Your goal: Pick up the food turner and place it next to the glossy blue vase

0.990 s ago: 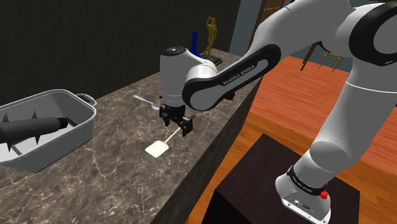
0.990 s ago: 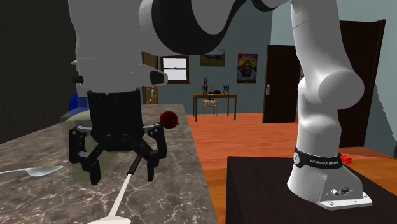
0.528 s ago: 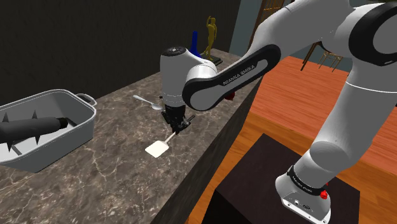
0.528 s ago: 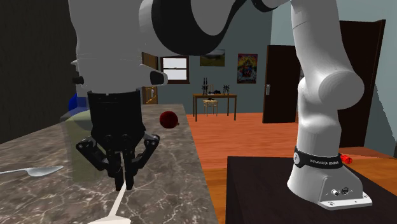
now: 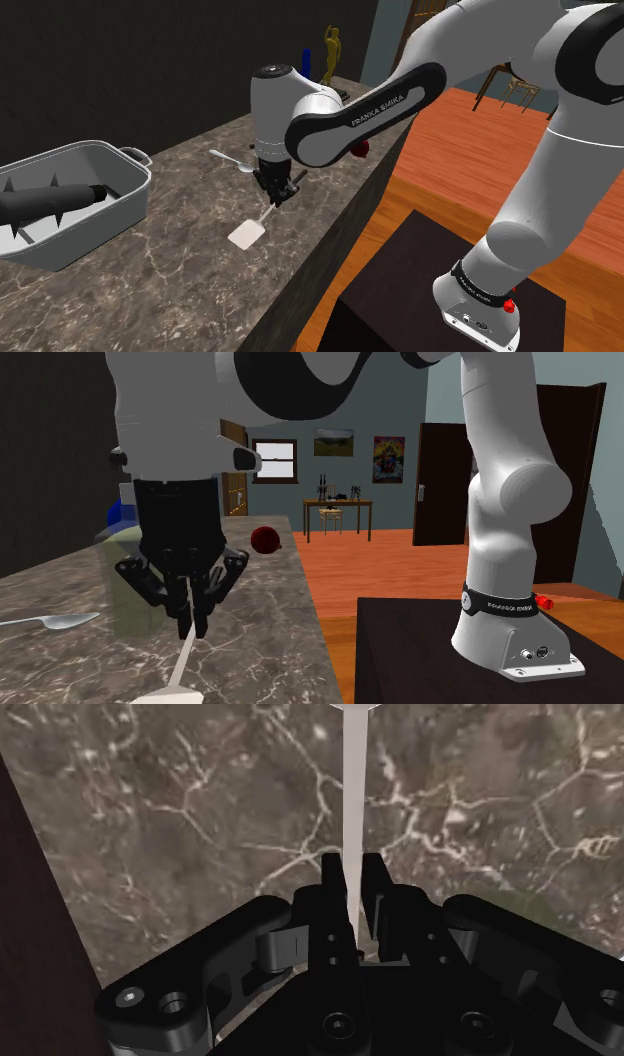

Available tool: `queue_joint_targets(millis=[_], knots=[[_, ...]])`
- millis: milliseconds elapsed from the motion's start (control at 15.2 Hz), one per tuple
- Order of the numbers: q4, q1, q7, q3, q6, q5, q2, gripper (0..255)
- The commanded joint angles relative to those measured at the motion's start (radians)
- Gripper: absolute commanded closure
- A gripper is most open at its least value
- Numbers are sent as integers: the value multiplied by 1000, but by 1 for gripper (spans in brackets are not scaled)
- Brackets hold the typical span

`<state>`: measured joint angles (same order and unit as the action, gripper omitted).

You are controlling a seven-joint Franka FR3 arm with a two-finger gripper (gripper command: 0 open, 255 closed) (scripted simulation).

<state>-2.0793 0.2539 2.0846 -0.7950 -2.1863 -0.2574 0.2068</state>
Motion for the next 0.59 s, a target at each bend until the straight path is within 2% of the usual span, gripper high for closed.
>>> queue_joint_targets(millis=[0, 528], knots=[[4, 9, -17, -8, 20, 24, -25, 255], [54, 26, -66, -23, 111, 89, -90, 255]])
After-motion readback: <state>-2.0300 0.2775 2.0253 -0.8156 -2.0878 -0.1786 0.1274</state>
